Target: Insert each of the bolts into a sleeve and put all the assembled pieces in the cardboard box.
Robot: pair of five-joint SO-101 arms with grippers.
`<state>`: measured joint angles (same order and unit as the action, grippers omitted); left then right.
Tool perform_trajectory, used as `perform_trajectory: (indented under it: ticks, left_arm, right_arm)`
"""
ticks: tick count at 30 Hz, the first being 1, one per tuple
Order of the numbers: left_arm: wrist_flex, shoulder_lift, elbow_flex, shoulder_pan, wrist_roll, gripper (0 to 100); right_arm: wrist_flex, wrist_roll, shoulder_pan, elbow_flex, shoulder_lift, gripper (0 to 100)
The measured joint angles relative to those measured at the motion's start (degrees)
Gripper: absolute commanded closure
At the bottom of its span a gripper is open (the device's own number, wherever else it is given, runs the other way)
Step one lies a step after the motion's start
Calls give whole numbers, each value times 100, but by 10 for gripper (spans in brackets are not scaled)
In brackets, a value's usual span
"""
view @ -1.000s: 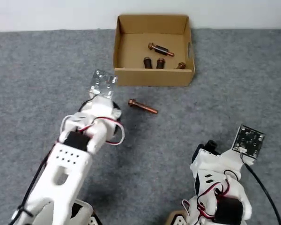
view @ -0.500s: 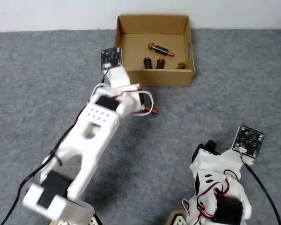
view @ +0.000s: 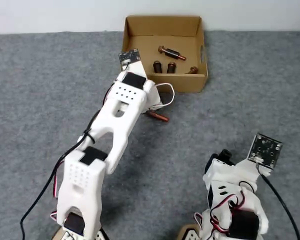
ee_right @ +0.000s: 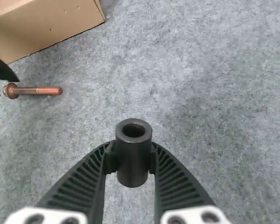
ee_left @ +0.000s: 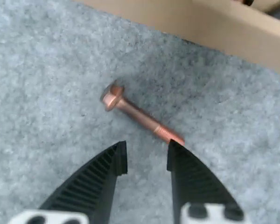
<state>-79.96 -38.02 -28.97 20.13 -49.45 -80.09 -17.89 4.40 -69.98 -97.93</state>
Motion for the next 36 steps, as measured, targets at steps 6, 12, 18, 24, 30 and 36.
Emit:
perform_trajectory:
  ticks: [6,12,18,24,30,36]
  left_arm:
    - [-149,-1037,-1240,-53,0,840]
    - [-536,-1890,-2119,-176,0,840]
    - [-1196,-2426,-3147,-193,0,840]
    - [-1512,-3015,-3710,-299,-9,840]
    - [-1662,-3235,-4185,-343,-114,944]
    - [-1626,-3253,-4273,-404,-141,997]
  right_arm:
    - [0,0,0,0,0,991]
    - [0,0,0,0,0,991]
    - [0,0,0,0,0,991]
    - [0,0,0,0,0,991]
    - [0,0,0,0,0,991]
    - [0,0,0,0,0,991]
